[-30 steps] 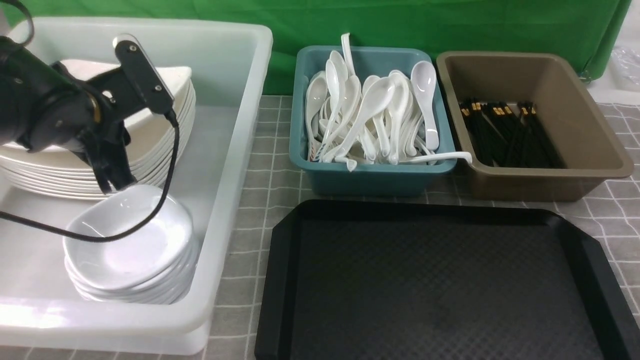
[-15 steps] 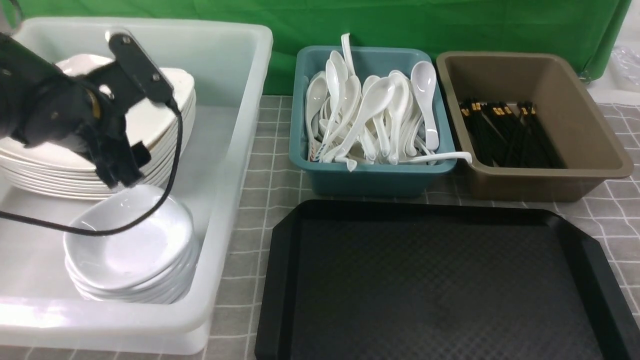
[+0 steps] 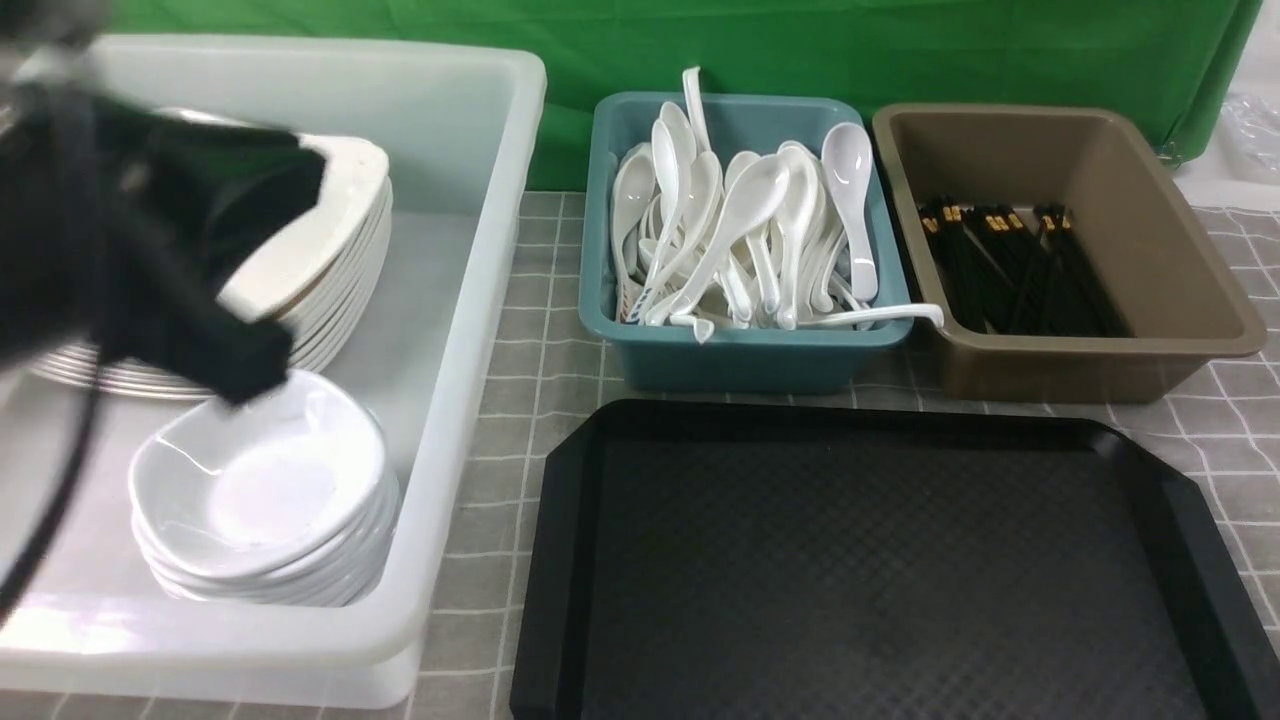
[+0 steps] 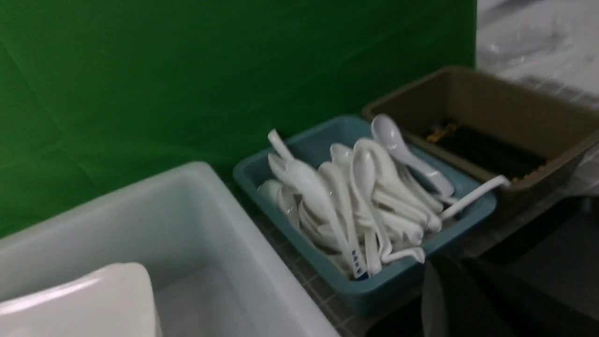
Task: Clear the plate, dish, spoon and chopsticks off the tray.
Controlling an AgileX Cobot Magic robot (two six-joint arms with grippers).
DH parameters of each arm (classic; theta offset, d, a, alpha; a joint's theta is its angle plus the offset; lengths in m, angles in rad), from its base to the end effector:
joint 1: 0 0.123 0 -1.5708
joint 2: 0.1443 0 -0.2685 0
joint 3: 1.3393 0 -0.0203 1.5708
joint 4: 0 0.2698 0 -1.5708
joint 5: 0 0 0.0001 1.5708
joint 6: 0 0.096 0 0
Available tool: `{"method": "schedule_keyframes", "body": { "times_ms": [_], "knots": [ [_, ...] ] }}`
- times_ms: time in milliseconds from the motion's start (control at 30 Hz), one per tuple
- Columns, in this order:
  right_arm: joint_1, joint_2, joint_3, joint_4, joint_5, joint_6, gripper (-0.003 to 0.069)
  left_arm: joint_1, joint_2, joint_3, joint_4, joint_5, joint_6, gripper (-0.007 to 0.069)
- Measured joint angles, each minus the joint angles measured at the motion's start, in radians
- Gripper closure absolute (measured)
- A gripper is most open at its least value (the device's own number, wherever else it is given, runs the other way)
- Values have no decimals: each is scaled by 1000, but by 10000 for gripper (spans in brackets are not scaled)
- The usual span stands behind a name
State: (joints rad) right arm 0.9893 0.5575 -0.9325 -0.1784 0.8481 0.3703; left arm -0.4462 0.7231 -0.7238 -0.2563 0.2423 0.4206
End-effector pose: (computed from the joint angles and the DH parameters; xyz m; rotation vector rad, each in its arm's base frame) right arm 0.0743 0.0897 0.3996 -0.6386 1.9047 0.6830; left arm 0.1671 -0.0865 0.3576 0.5670 1.6281 -0.2556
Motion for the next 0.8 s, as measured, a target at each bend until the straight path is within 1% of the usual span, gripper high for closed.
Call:
{"method": "schedule_keyframes", "body": {
  "times_ms": [100, 233, 333, 667, 733, 800],
  "knots": [
    [0, 0, 0, 0, 1, 0, 587, -14, -115, 107, -29, -118, 3, 613],
    [0, 0, 0, 1, 1, 0, 578, -14, -228, 231, -30, -217, 4, 613],
    [0, 0, 0, 1, 1, 0, 567, -14, -268, 279, -29, -234, 4, 613],
    [0, 0, 0, 1, 0, 0, 531, -14, -277, 403, -29, -242, 4, 613],
    [-12, 0, 0, 1, 0, 0, 528, -14, -277, 422, -29, -242, 4, 613],
    [-46, 0, 2, 5, -1, 0, 522, -14, -277, 435, -29, -242, 4, 613]
  ]
}}
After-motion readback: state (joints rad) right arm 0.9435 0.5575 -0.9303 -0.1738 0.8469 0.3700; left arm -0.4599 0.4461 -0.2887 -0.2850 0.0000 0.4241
